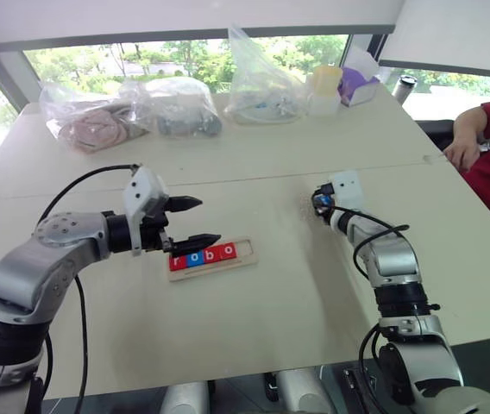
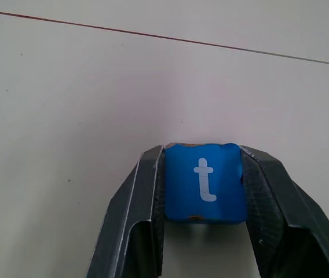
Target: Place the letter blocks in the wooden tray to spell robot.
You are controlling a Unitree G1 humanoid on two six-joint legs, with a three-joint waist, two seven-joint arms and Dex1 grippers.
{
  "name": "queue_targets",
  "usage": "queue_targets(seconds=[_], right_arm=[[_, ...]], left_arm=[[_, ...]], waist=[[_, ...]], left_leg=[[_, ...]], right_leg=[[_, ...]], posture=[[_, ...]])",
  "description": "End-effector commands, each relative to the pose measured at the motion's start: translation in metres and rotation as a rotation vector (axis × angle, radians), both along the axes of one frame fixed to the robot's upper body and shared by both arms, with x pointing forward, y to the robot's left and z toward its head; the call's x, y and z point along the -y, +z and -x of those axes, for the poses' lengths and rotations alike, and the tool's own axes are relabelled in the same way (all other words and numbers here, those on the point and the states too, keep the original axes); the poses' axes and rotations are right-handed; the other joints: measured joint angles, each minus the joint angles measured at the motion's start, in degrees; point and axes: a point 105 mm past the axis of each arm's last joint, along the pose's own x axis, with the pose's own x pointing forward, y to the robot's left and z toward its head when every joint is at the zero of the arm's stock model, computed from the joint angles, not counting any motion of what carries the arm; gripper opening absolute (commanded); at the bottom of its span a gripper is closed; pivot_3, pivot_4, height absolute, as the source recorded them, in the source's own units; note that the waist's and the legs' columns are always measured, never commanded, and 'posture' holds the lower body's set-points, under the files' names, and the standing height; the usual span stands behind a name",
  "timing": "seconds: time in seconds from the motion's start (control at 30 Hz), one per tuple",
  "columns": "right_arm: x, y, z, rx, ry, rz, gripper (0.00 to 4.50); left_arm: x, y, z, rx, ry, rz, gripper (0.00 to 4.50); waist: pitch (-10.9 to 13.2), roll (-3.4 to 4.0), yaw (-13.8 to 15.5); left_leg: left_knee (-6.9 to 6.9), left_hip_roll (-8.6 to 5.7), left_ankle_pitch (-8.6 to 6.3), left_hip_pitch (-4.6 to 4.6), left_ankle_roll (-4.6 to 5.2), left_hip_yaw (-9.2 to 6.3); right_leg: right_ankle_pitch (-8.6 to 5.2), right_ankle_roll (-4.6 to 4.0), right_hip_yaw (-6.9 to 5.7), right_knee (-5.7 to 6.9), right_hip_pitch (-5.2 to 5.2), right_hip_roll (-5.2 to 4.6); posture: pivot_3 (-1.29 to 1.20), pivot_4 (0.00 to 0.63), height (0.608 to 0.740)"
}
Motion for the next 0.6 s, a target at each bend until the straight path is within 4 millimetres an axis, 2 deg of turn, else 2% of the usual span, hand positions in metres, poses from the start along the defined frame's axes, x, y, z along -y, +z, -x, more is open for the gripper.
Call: queue_targets(seconds=[0.03,0.13,0.3,0.43,0.5,0.53,0.6], right_arm=[[0.006,0.020,0.008,0.052,-0.135,-0.036,1.27],[-0.002,0.033,0.028,0.054,-0.255,-0.112,1.27],[-0.034,0.027,0.060,-0.048,-0.227,-0.172,1.27],[-0.053,0.014,0.073,-0.134,-0.182,-0.184,1.27],[-0.047,0.008,0.072,-0.162,-0.211,-0.199,1.27],[-0.044,0.006,0.072,-0.173,-0.222,-0.204,2.34],[-0.043,0.002,0.072,-0.193,-0.225,-0.216,3.20]], left_arm=[[0.002,0.007,0.002,0.050,-0.012,-0.015,4.50],[0.001,0.003,0.003,0.049,-0.019,-0.044,4.50],[0.002,-0.003,0.004,0.039,-0.055,-0.082,4.50],[0.007,-0.013,0.009,0.015,-0.130,-0.134,4.50],[0.009,-0.016,0.008,0.005,-0.146,-0.130,4.50],[0.010,-0.017,0.005,0.006,-0.146,-0.128,4.50],[0.010,-0.018,0.002,0.011,-0.148,-0.133,4.50]], waist=[[0.0,0.01,0.0],[0.0,0.02,-0.1],[0.0,0.04,-0.1],[0.0,0.04,-0.2],[0.0,0.04,-0.2],[0.0,0.04,-0.1],[0.0,0.04,-0.1]], left_leg=[[0.00,0.00,0.00,-0.01,0.00,-0.01],[-0.01,0.01,0.00,-0.08,0.00,-0.04],[-0.04,0.03,0.00,-0.08,0.00,-0.08],[-0.03,0.02,0.00,-0.07,0.00,-0.06],[-0.03,0.02,0.00,-0.07,0.00,-0.05],[-0.03,0.02,0.00,-0.07,0.00,-0.04],[-0.03,0.02,0.00,-0.08,0.00,-0.05]], right_leg=[[0.00,0.00,0.00,0.00,-0.02,0.01],[0.01,0.00,-0.01,0.01,-0.11,0.01],[-0.04,-0.05,-0.04,0.01,-0.13,0.01],[-0.16,-0.06,-0.03,-0.01,-0.12,-0.03],[-0.18,-0.03,-0.03,-0.02,-0.12,-0.04],[-0.19,-0.03,-0.03,-0.03,-0.12,-0.04],[-0.19,-0.02,-0.05,-0.04,-0.12,-0.04]], posture=[[0.00,0.150,0.740],[0.00,0.150,0.740],[0.00,0.150,0.740],[0.00,0.150,0.740],[0.00,0.150,0.740],[0.00,0.150,0.740],[0.00,0.150,0.740]])
